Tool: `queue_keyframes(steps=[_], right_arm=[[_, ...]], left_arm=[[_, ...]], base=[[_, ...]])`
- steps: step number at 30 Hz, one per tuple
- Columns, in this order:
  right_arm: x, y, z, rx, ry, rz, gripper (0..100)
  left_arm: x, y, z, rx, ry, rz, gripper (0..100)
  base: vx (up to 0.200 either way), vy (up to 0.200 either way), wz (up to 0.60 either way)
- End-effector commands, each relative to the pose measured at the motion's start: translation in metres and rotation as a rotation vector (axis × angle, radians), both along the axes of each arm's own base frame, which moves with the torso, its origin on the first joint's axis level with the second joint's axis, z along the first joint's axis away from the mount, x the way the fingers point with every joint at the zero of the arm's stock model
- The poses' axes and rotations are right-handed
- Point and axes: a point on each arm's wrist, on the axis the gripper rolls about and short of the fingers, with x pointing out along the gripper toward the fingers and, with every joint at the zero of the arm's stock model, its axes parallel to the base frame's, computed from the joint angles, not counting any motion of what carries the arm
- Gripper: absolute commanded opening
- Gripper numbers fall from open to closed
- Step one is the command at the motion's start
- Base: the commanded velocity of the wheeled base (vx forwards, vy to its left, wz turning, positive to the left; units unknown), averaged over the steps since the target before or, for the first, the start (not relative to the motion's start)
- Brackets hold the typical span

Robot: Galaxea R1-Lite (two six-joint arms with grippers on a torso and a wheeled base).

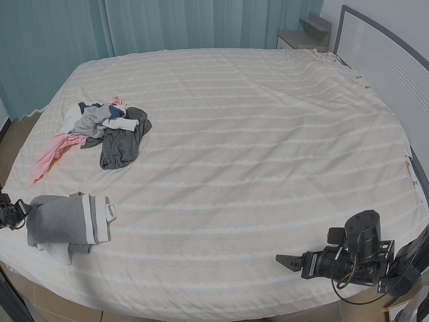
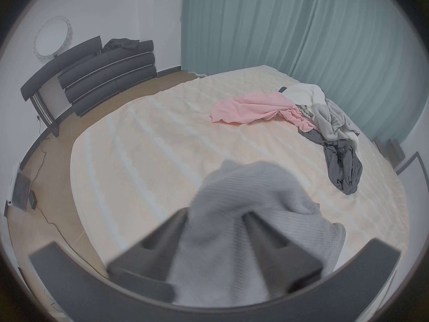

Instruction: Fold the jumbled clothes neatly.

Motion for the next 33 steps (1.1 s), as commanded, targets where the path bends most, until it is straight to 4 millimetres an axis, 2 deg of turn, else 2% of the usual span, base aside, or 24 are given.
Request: queue_keyframes(steps=[1,8,9,13,16,21,22,25,27,28,30,31,33], right_arm=[[-0.003,-0.003,0.007,0.017,-0.024,-0.007,100],[-0.010,-0.015,0.025,0.054,-0.098,-0.049,100],[-0.010,-0.015,0.025,0.054,-0.098,-0.049,100],[-0.018,-0.034,0.039,0.091,-0.155,-0.100,100],[-0.027,-0.046,0.043,0.102,-0.181,-0.130,100],[-0.047,-0.069,0.051,0.128,-0.250,-0.187,100],[-0.053,-0.077,0.051,0.118,-0.274,-0.219,100],[-0.069,-0.096,0.050,0.076,-0.337,-0.302,100],[-0.077,-0.107,0.057,0.073,-0.392,-0.372,100],[-0.084,-0.116,0.059,0.057,-0.424,-0.428,100],[-0.089,-0.120,0.061,0.042,-0.447,-0.448,100],[-0.098,-0.127,0.063,-0.004,-0.490,-0.480,100],[-0.108,-0.131,0.064,-0.040,-0.528,-0.504,100]], left_arm=[[-0.008,0.002,0.005,0.017,0.008,0.043,100],[-0.063,0.015,0.032,0.070,0.018,0.157,100],[-0.063,0.015,0.032,0.070,0.018,0.157,100],[-0.077,-0.011,0.072,0.085,-0.074,0.023,100],[-0.084,-0.024,0.091,0.085,-0.113,-0.022,100],[-0.106,-0.064,0.132,0.115,-0.213,-0.133,100],[-0.114,-0.078,0.144,0.119,-0.245,-0.183,100],[-0.134,-0.112,0.165,0.129,-0.286,-0.275,100],[-0.145,-0.142,0.174,0.126,-0.298,-0.344,100],[-0.148,-0.170,0.179,0.117,-0.302,-0.454,100],[-0.150,-0.186,0.180,0.107,-0.304,-0.523,100],[-0.159,-0.213,0.183,0.085,-0.313,-0.658,100],[-0.168,-0.233,0.184,0.061,-0.318,-0.783,100]], base=[[0.000,0.000,0.00],[0.000,0.000,0.00],[0.000,0.000,0.00],[0.000,0.000,0.00],[0.000,0.000,0.00],[0.000,0.000,0.00],[0.000,0.000,0.00],[0.000,0.000,0.00],[0.000,0.000,0.00],[0.000,0.000,0.00],[0.000,0.000,0.00],[0.000,0.000,0.00],[0.000,0.000,0.00]])
